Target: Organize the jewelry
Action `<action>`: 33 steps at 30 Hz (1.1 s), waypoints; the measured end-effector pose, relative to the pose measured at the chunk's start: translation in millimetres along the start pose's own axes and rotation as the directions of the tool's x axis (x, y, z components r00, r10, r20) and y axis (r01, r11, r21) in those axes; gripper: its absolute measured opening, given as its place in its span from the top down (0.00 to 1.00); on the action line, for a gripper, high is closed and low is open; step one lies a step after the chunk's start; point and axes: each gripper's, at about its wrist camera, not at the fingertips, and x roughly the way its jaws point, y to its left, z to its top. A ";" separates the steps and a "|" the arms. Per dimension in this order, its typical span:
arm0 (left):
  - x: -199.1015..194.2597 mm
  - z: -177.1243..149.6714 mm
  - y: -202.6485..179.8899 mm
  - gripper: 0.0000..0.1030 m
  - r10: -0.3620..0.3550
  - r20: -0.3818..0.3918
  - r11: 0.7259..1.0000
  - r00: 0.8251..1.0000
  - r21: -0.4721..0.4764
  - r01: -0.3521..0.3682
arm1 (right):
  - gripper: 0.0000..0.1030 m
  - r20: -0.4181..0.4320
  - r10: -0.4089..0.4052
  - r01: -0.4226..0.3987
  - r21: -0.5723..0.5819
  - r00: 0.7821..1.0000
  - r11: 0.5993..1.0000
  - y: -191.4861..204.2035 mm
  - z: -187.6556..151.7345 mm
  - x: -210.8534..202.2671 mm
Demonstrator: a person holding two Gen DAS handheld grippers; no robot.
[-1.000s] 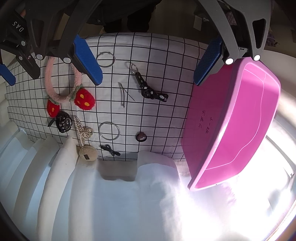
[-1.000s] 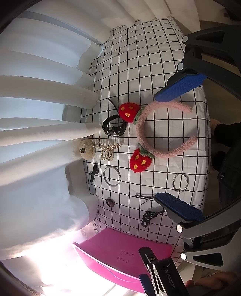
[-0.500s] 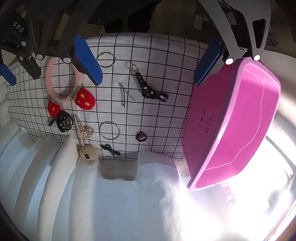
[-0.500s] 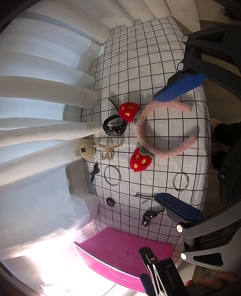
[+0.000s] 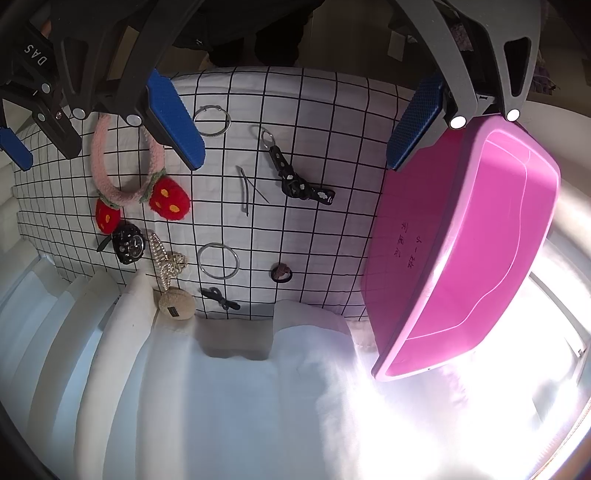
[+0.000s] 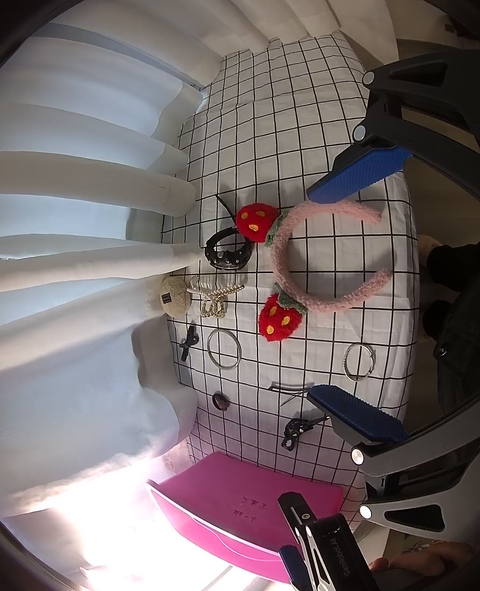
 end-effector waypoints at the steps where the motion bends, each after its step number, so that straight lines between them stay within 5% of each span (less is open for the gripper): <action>1: 0.3 -0.1 0.2 0.06 -0.003 -0.003 1.000 1.000 0.000 0.003 | 0.09 -0.001 0.000 0.000 0.000 1.000 1.000 -0.1 -0.1 0.2; 22: 96.7 -61.4 30.6 0.06 -0.085 -0.132 0.992 0.988 -0.104 0.071 | 0.09 -0.110 0.088 -0.080 0.076 0.990 0.994 -53.1 -59.8 58.4; 33: 142.3 -57.2 25.0 0.06 -0.079 -0.090 0.985 0.993 -0.163 0.064 | 0.09 -0.087 -0.002 0.008 0.068 0.996 0.998 -97.9 -61.2 106.2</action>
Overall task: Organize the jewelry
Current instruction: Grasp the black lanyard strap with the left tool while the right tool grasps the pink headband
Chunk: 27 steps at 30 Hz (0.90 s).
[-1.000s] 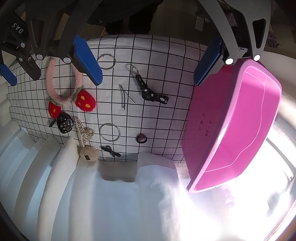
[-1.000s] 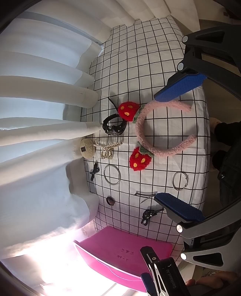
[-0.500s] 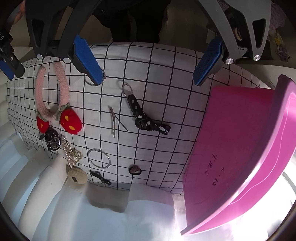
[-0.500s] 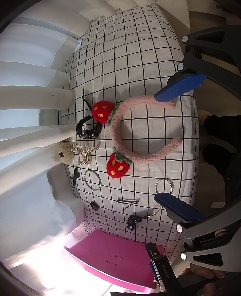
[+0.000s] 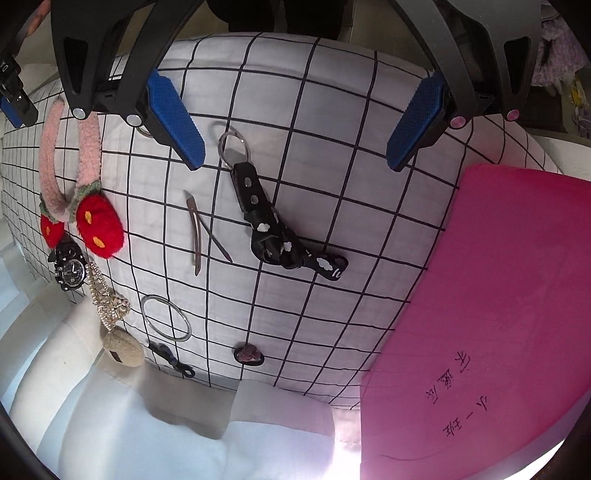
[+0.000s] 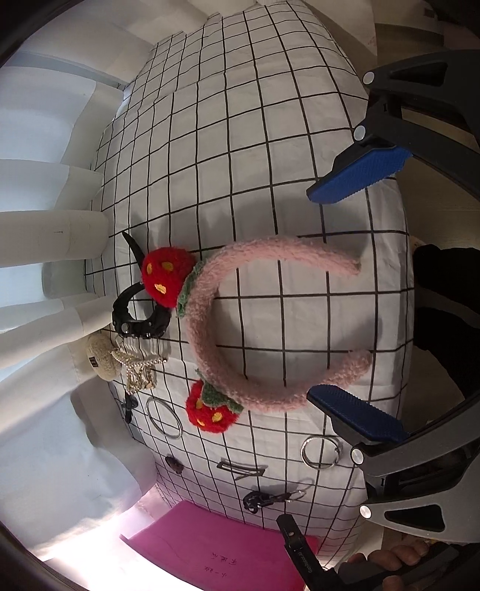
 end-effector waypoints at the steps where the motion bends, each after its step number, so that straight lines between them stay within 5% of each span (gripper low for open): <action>1: 4.4 1.2 -1.2 0.06 0.001 0.000 1.000 1.000 -0.002 -0.001 | 0.09 0.008 -0.009 0.009 0.001 1.000 1.000 -3.8 3.9 4.5; 14: 49.1 12.1 -6.9 0.06 0.035 -0.021 0.998 0.999 -0.047 -0.035 | 0.09 0.007 -0.049 0.050 -0.068 0.999 0.996 -14.5 33.8 60.5; 27: 59.7 24.7 -5.1 0.05 0.086 0.079 0.995 0.993 -0.060 -0.081 | 0.09 0.004 -0.064 0.064 -0.098 0.998 0.993 -21.3 43.0 84.4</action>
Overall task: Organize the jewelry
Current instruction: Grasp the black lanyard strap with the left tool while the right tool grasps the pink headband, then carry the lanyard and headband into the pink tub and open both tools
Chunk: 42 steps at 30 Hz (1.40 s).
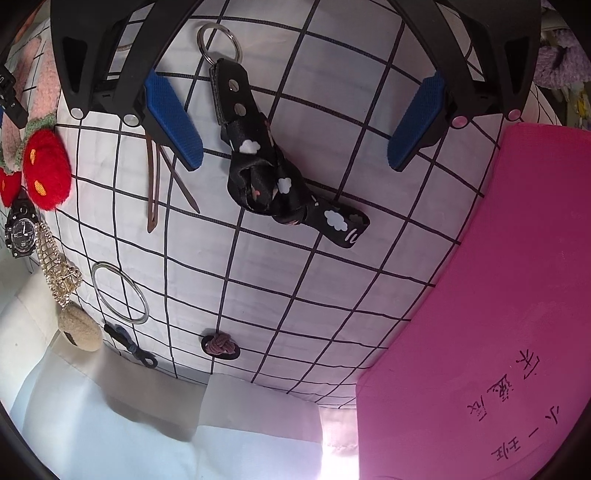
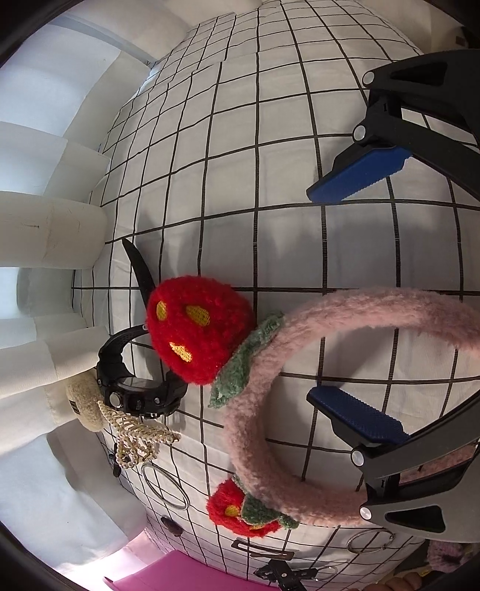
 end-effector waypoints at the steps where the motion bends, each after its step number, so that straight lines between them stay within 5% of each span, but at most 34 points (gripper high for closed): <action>1: 0.2 -0.8 -0.3 0.05 0.000 0.005 1.000 1.000 0.002 0.000 | 0.08 0.007 0.001 -0.001 -0.002 1.000 1.000 -0.3 -0.2 0.7; 14: -1.9 -2.6 -0.3 0.06 0.004 0.017 1.000 1.000 -0.003 -0.003 | 0.09 0.037 0.011 -0.010 -0.031 0.999 0.999 3.2 9.4 5.6; 18: -10.0 -6.3 1.5 0.21 0.001 0.017 1.000 1.000 -0.009 -0.001 | 0.10 0.029 0.033 -0.031 -0.064 0.999 0.997 8.1 10.2 4.7; 21: -18.2 -7.6 3.0 0.47 0.001 0.025 1.000 1.000 -0.008 -0.001 | 0.31 0.047 0.055 -0.049 -0.106 0.997 0.993 15.9 8.8 -1.7; 23: -21.6 -9.1 2.0 0.64 -0.003 0.025 1.000 1.000 0.006 0.003 | 0.69 0.055 0.057 -0.049 -0.139 0.997 0.989 24.2 8.6 -6.2; 24: -23.0 -9.4 0.7 0.76 -0.007 0.024 1.000 1.000 0.017 0.007 | 0.73 0.052 0.049 -0.041 -0.150 0.997 0.988 27.6 8.9 -6.8; 33: -42.4 -15.3 -2.0 0.85 -0.022 0.008 0.999 1.000 0.024 0.022 | 0.84 0.077 0.118 -0.110 -0.099 0.990 0.989 13.6 4.8 -26.5; 42: -105.4 -5.8 -10.0 0.85 -0.080 0.095 0.995 0.992 0.069 0.074 | 0.85 0.163 0.161 -0.141 -0.125 0.973 0.982 16.6 16.0 -78.7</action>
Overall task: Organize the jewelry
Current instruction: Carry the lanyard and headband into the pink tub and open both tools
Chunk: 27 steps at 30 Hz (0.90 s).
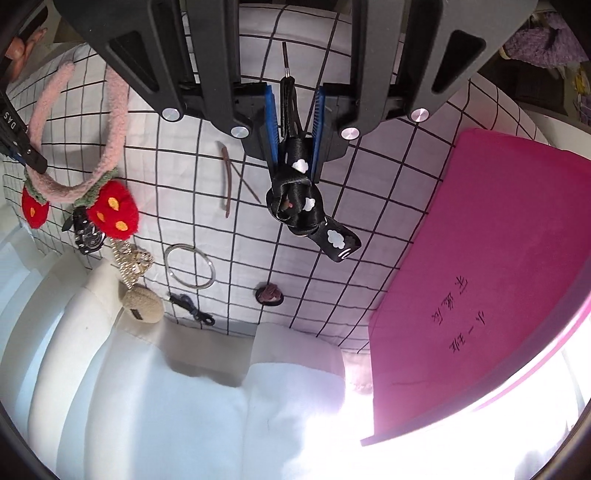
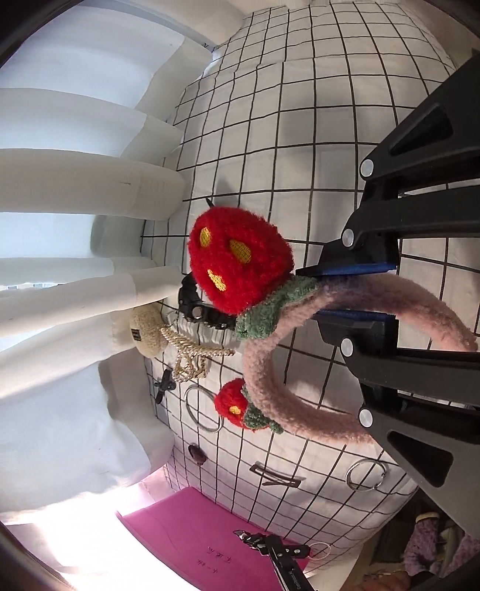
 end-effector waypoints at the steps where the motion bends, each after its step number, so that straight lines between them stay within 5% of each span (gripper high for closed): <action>1: -7.5 3.4 -1.5 0.85 -0.008 0.011 1.000 1.000 0.004 0.008 | 0.85 0.013 0.001 -0.001 -0.007 1.000 1.000 2.2 3.5 -6.7; 15: -117.2 57.4 13.7 0.85 -0.047 0.237 0.999 0.970 -0.006 0.050 | 0.85 0.232 0.138 -0.114 -0.114 0.963 0.987 53.1 81.0 -93.1; 27: -156.9 95.9 131.0 0.85 0.154 0.308 0.978 0.939 -0.182 -0.100 | 0.85 0.250 0.401 -0.320 -0.311 0.881 0.895 194.8 171.4 -86.2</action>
